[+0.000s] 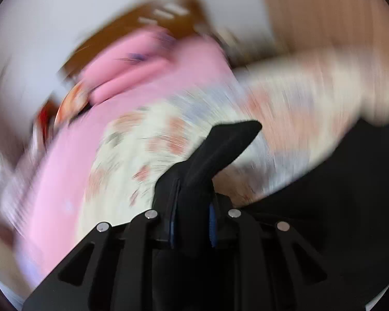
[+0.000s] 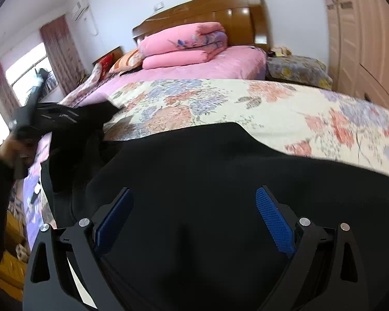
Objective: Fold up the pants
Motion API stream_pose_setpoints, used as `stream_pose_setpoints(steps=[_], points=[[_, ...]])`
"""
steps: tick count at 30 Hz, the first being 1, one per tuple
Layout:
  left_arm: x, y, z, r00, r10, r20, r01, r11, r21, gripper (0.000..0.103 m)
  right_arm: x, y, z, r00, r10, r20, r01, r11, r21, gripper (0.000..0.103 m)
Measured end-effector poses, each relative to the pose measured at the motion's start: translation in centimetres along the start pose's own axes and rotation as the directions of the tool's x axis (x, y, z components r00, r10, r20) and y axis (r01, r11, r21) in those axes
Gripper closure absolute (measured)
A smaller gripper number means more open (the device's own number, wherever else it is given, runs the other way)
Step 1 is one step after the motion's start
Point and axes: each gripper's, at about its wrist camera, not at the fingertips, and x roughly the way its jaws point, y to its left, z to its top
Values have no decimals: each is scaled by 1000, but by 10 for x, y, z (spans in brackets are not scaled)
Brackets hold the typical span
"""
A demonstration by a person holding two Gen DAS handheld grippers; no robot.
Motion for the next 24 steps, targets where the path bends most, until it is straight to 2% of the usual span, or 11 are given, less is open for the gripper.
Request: stream_pose_setpoints(steps=[1,2,3,6,8,11,13,15,19,22,24], points=[[-17,22,-12,999,-21,44,25,995,-100,84,5,3,7,1000,9,-7,-9,999,-33,11],[-37,57,-36,995,-33,99,57,968,-245,84,9,7,15,1000,20,-10,-20,997,-71,11],[-47,71,-46,992,-35,122,72,947,-312,83,16,14,26,999,42,-10,-43,991,-130,11],[-51,138,-124,987,-27,159,116,802,-586,81,36,34,55,992,118,-36,-124,958,-260,11],[-41,158,-164,988,-63,141,143,714,-686,82,56,54,78,980,185,-78,-201,914,-352,11],[-23,166,-198,974,-129,185,225,621,-751,76,91,84,102,955,243,-168,-294,834,-467,16],[-22,164,-206,958,-168,234,288,572,-768,68,116,100,110,935,263,-240,-353,772,-529,25],[-15,163,-204,957,-175,231,290,568,-770,56,139,112,113,917,266,-299,-395,716,-575,36],[-9,164,-202,955,-199,222,297,565,-770,50,168,129,105,875,268,-404,-478,613,-629,55],[-13,171,-210,948,-211,240,317,536,-782,47,168,137,97,846,299,-442,-531,554,-641,63],[-12,176,-211,938,-230,258,342,516,-785,41,171,142,91,829,302,-471,-557,523,-645,68]])
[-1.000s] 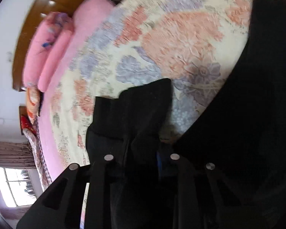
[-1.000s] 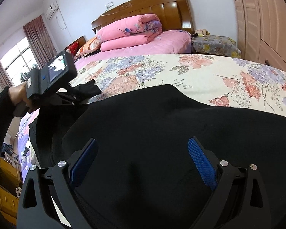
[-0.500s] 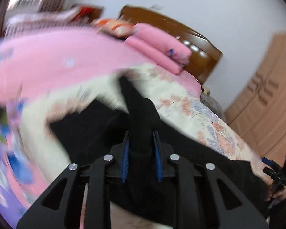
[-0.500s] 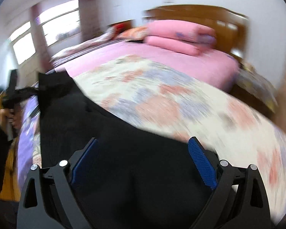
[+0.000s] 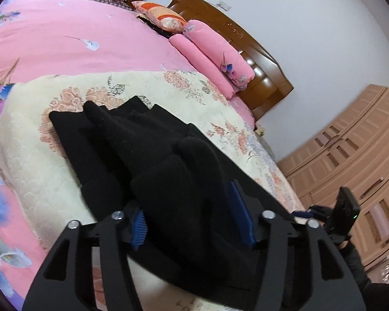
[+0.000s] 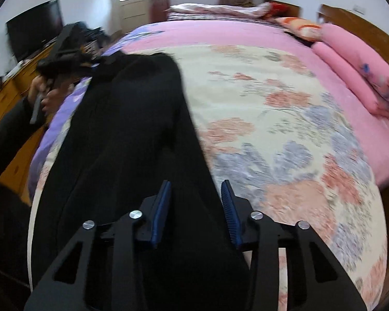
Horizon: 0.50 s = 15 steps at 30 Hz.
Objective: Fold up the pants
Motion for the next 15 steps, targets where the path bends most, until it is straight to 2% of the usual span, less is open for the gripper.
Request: stream_pose_setpoints(steps=[1,4,5,6,8,10,12,13,15], points=[[-2,0,-1,1000,-4,-1,4,1000,-5,41,4,3,-1,1000,5,-16,-6,1000,-18,71],[5,0,2,1000,11,-1,-11,1000,-13,46,14,4,-3,999,-8,-47,6,1000,-30,72],[5,-1,1,1000,21,5,-21,1000,-11,72,13,3,-4,999,-3,-42,2,1000,-20,72],[10,-4,2,999,37,-9,-37,999,12,95,14,3,-5,999,-4,-39,4,1000,-13,72],[9,-15,0,998,70,5,-71,995,66,95,12,11,-7,999,-35,-26,34,999,-29,82],[-1,-39,-2,994,88,63,-97,982,162,96,5,28,-6,992,-128,-12,126,987,-96,86],[-19,-62,-1,989,70,132,-100,968,232,96,-9,35,-5,984,-177,30,179,978,-102,87],[-35,-74,1,983,36,181,-83,962,259,96,-25,37,-3,977,-198,81,204,976,-79,86],[-57,-87,3,970,18,243,-93,949,301,95,-47,38,-3,958,-245,151,255,966,-51,86]])
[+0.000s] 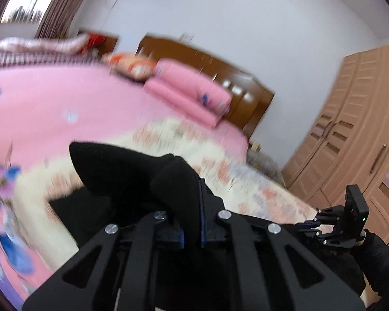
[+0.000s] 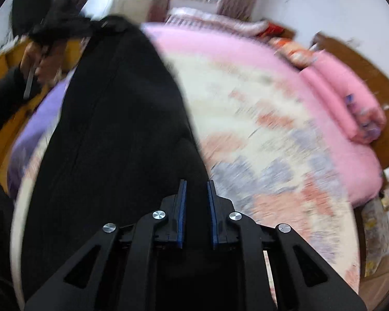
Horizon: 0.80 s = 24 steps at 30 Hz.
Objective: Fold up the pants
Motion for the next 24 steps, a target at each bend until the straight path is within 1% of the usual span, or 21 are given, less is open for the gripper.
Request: stream_pose_setpoints(steps=[2,3,4,5,6,7,8,9,10,11,12,13,15,16,17,18,19,20,22,23,24], points=[[-4,1,0,998,56,16,-57,997,46,95,3,-5,-3,1000,-13,4,13,1000,29,86],[9,11,-6,995,87,-42,-85,995,59,95,18,-9,-8,1000,16,-27,-14,997,69,86],[26,23,-14,988,110,-110,-106,993,49,94,34,-10,-12,997,18,-76,-11,996,86,86],[43,35,-23,974,138,-178,-133,990,38,93,47,-9,-16,993,15,-121,-4,996,89,81],[56,43,-33,955,167,-245,-163,986,34,89,62,-8,-23,986,25,-162,-8,995,101,80],[71,53,-48,926,202,-320,-200,979,39,88,56,-10,-24,992,32,-119,-18,993,121,74],[70,54,-53,928,205,-311,-204,978,35,85,52,-13,-23,990,59,-125,-39,986,160,67],[63,53,-54,938,200,-284,-203,979,20,82,48,-16,-22,991,60,-123,-38,984,175,63],[56,52,-51,946,179,-271,-188,982,-9,78,37,-16,-21,994,45,-96,-27,982,184,53],[52,53,-48,952,156,-263,-170,985,-32,63,29,-16,-21,996,42,-75,-27,982,189,45],[48,55,-45,959,131,-252,-149,987,-55,45,22,-16,-20,997,44,-61,-32,980,198,44],[44,58,-41,966,109,-235,-133,987,-87,40,13,-13,-20,997,48,-54,-35,977,210,44],[40,66,-35,976,64,-210,-99,982,-162,37,4,-5,-19,997,57,-42,-46,973,227,44],[37,75,-30,983,15,-183,-59,970,-236,34,0,1,-20,997,75,-27,-67,968,242,44],[38,79,-27,986,-8,-165,-39,960,-277,26,-4,7,-20,995,95,-11,-89,963,255,44],[39,82,-23,989,-29,-146,-19,948,-317,24,-10,17,-20,994,111,5,-108,959,263,44],[43,85,-18,990,-41,-138,-10,938,-346,24,-12,30,-19,991,128,25,-130,956,262,44],[48,89,-16,989,-34,-141,-20,933,-361,26,-15,38,-18,990,137,37,-142,955,259,44],[57,93,-14,988,-17,-156,-46,919,-391,78,-18,59,-18,988,145,56,-154,955,253,41],[56,85,-9,991,-27,-132,-23,933,-360,86,-18,66,-18,988,142,53,-151,956,250,40],[49,71,-1,995,-13,-98,-15,958,-287,88,-16,73,-19,990,134,47,-142,959,247,40]])
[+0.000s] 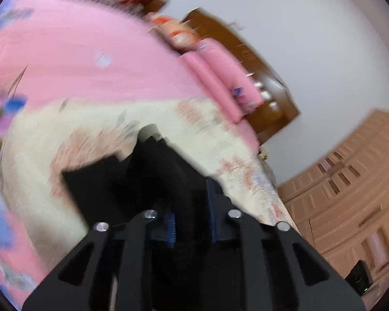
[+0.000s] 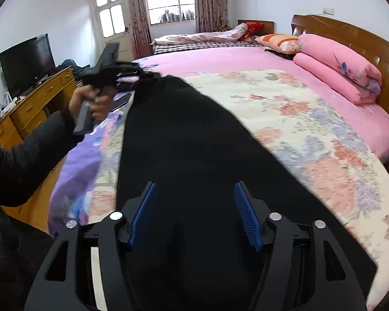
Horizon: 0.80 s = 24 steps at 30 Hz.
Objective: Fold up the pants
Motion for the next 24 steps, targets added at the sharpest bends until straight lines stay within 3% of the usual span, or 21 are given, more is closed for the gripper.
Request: stream_pose_setpoints(steps=[2,4,5,7,9,10,16,20,22,24], points=[[-18,-37,-3,998,0,66,-14,978,210,96,0,8,-3,1000,3,-10,-3,1000,7,40],[-28,-61,-7,993,-7,115,-33,938,344,96,2,12,-8,1000,-5,-21,5,1000,12,40],[-29,-61,-6,992,14,129,-60,932,359,96,5,13,-9,999,-11,-32,11,1000,13,40],[-16,-42,-4,987,104,124,-141,928,346,96,8,11,-11,999,-25,-45,26,999,25,40],[16,-4,-7,962,271,16,-263,914,309,95,8,11,-12,998,-34,-54,36,999,41,40],[30,15,-14,949,310,-64,-281,918,278,94,7,12,-12,998,-41,-55,43,998,41,40],[4,21,-16,973,231,-30,-222,959,177,91,3,20,-6,998,-44,-55,44,999,16,40],[6,15,-7,972,232,-44,-221,959,179,90,15,31,3,998,11,-60,-11,1000,10,42],[10,11,-8,972,230,-49,-219,962,161,86,31,48,9,993,92,-70,-94,995,-22,53],[16,15,-8,972,229,-52,-219,964,148,86,38,55,9,990,112,-91,-115,993,-36,58]])
